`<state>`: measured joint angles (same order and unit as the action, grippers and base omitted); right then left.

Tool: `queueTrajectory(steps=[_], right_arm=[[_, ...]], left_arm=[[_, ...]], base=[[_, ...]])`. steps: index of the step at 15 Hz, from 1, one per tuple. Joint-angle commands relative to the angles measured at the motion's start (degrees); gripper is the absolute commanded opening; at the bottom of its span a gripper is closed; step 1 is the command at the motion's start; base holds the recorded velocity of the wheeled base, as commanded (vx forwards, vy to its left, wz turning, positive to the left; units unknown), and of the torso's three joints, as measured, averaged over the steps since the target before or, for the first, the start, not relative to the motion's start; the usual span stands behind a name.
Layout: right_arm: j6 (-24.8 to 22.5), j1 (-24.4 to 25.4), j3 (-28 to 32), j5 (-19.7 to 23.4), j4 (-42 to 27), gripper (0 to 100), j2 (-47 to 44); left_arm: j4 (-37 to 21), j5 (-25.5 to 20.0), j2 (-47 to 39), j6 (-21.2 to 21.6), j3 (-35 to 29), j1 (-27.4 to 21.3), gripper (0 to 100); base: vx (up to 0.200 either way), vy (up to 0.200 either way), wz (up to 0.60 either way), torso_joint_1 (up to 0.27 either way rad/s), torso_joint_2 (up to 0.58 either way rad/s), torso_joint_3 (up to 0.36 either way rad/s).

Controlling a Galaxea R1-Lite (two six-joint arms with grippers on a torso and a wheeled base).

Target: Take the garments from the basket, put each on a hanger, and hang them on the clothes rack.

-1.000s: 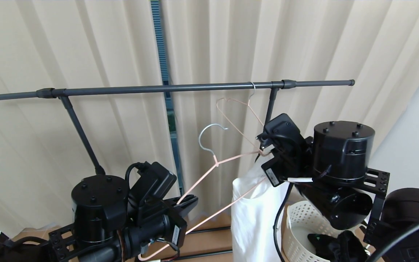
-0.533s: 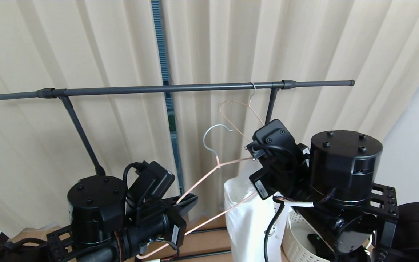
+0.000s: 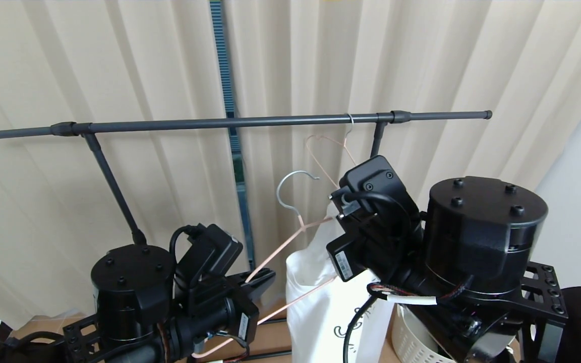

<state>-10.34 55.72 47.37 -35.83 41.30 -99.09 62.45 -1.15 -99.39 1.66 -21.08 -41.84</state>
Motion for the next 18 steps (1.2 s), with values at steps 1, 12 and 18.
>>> queueTrajectory(steps=[1, 12, 18], right_arm=[[0.8, 0.8, 0.8, -0.1, 0.1, 0, 1.3], [3.0, -4.0, 4.3, 0.0, -0.4, 0, 3.9], [4.7, 2.9, 3.6, 0.0, -0.3, 0, 1.1]], left_arm=[[-0.1, 0.0, 0.1, 0.0, 0.1, 0.0, 0], [6.4, 3.0, 0.2, 2.0, 2.7, 2.2, 0], [6.4, 6.8, -0.6, 1.7, 0.2, 3.2, 0]], base=[[0.000, 0.000, 0.00, 0.000, 0.00, 0.000], [0.000, 0.000, 0.00, 0.000, 0.00, 0.000], [0.000, 0.000, 0.00, 0.000, 0.00, 0.000]])
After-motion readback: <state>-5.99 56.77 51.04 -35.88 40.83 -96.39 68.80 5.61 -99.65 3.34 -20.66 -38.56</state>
